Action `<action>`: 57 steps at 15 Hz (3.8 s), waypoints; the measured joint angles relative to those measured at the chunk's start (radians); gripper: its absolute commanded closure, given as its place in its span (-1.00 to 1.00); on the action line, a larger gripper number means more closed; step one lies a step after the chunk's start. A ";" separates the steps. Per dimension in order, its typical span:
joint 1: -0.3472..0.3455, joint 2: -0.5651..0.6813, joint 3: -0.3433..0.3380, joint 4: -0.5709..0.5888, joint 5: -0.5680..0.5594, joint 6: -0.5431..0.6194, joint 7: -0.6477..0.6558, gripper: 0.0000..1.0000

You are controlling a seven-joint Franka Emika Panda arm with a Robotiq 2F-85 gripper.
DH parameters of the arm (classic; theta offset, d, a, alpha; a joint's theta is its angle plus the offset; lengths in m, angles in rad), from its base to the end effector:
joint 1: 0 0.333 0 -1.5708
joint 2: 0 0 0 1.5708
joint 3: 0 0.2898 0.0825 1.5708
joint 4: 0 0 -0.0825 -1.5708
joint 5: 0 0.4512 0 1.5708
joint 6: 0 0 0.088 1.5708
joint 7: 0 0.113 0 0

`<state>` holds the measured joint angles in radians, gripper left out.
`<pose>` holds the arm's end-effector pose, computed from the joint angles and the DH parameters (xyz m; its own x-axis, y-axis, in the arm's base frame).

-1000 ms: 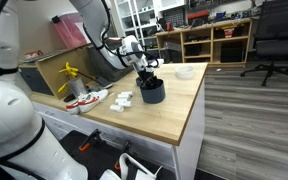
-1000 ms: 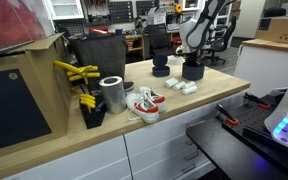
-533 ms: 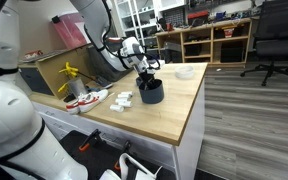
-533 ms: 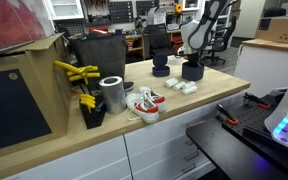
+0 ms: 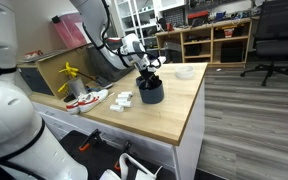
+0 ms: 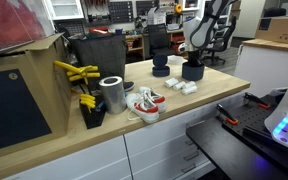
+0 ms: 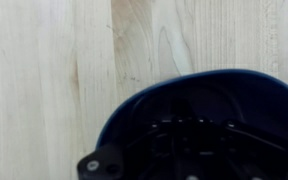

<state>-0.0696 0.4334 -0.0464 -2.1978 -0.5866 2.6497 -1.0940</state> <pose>0.5730 -0.0555 0.0947 0.0779 0.9558 -0.2835 0.9954 -0.0586 0.0760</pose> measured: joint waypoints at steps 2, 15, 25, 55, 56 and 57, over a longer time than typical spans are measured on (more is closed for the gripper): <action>0.000 -0.016 -0.002 -0.008 -0.001 0.006 0.003 0.46; 0.002 -0.038 0.005 -0.038 -0.005 -0.008 0.100 0.09; 0.002 -0.072 0.020 -0.040 0.082 -0.070 0.104 -0.03; -0.017 -0.046 0.037 -0.040 0.302 0.009 0.340 -0.09; -0.017 -0.044 0.037 -0.040 0.302 0.011 0.341 -0.17; -0.017 -0.042 0.037 -0.041 0.302 0.013 0.341 -0.19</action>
<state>-0.0869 0.3910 -0.0093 -2.2387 -0.2849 2.6625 -0.7526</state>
